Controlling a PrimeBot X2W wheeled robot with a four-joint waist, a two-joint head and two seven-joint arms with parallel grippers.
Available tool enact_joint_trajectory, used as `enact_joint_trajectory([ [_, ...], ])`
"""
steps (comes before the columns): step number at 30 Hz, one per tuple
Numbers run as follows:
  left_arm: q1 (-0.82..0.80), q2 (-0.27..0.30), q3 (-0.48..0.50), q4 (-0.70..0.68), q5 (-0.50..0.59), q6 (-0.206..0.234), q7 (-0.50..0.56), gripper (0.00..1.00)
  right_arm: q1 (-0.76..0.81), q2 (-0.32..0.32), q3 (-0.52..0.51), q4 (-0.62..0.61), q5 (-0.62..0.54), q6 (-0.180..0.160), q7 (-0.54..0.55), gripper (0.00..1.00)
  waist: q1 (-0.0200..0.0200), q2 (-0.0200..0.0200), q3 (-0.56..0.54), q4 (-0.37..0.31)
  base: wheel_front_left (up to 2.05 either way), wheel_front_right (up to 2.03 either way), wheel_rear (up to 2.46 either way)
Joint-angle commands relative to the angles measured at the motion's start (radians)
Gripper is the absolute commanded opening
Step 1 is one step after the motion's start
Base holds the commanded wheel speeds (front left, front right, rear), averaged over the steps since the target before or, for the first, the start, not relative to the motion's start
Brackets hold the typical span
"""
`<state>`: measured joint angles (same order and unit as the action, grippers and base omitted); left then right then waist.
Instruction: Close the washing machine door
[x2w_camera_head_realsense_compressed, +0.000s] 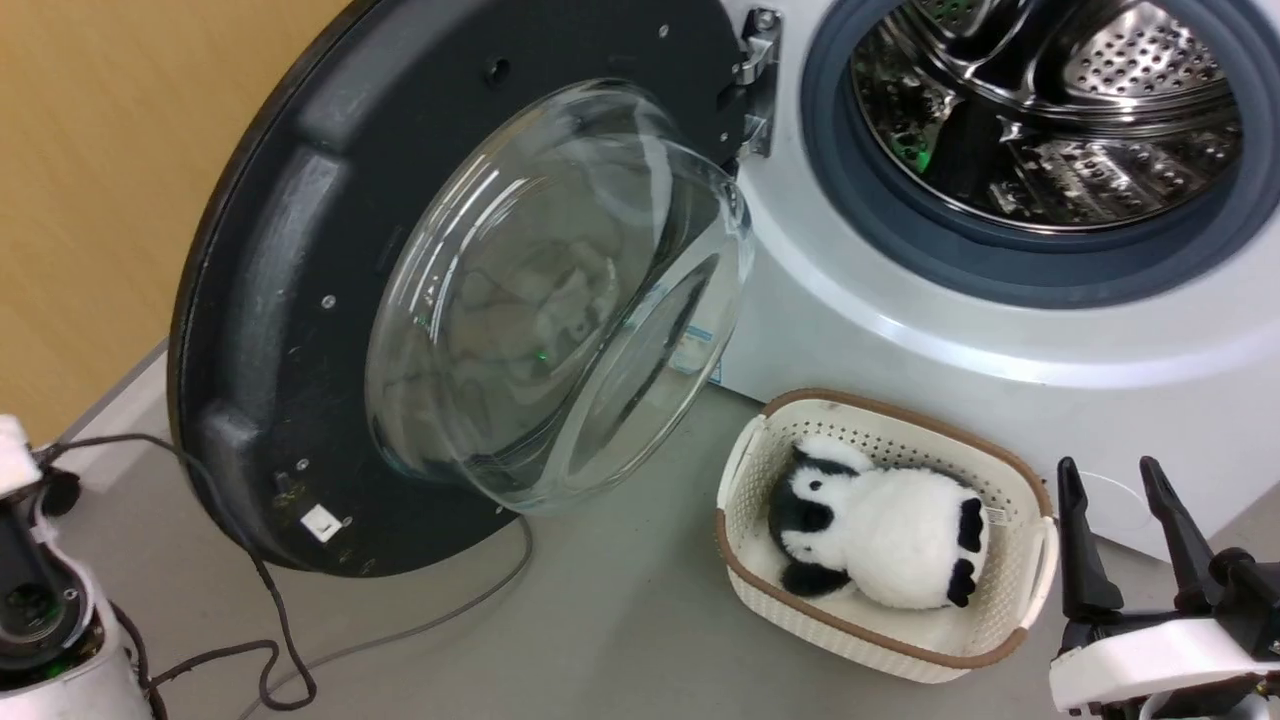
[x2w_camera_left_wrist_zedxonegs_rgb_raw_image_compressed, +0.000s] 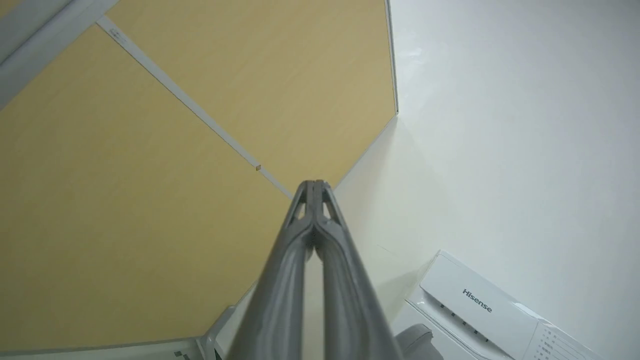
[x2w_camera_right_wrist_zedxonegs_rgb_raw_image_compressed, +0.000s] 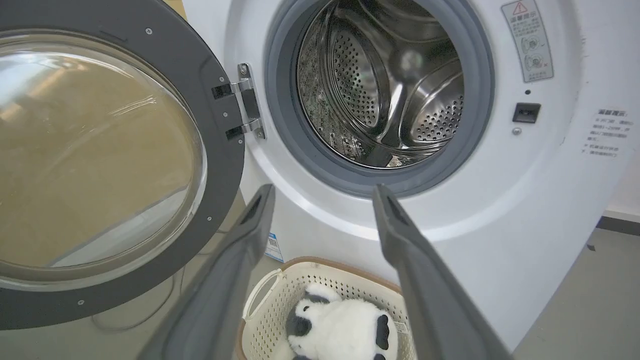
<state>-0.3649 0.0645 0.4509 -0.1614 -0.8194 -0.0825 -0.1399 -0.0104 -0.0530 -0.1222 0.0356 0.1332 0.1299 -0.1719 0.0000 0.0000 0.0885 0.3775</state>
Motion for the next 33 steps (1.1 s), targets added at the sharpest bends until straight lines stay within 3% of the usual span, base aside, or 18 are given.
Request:
enact_joint_trajectory([
  [1,-0.018,0.004,0.016,0.011,-0.04,-0.006,0.006,0.0,-0.023,0.002,-0.005,0.003,0.006,0.001,-0.012,1.0,0.0,0.0,0.004,0.007,0.0,0.0,0.0],
  [9,-0.02,0.011,0.083,0.181,-0.297,-0.016,0.104,0.0,-0.024,0.002,-0.024,0.004,0.011,0.001,-0.028,1.0,0.0,0.0,0.021,0.041,0.0,0.0,0.0],
  [19,-0.029,0.012,0.087,0.36,-0.544,-0.027,0.287,0.0,-0.03,0.002,-0.047,0.005,0.017,0.001,-0.049,1.0,0.0,0.0,0.038,0.083,0.0,0.0,0.0],
  [33,-0.009,-0.011,-0.039,0.482,-0.714,-0.043,0.501,0.0,-0.04,0.003,-0.067,0.014,0.04,0.001,-0.081,1.0,0.0,0.0,0.055,0.139,0.0,0.0,0.0],
])
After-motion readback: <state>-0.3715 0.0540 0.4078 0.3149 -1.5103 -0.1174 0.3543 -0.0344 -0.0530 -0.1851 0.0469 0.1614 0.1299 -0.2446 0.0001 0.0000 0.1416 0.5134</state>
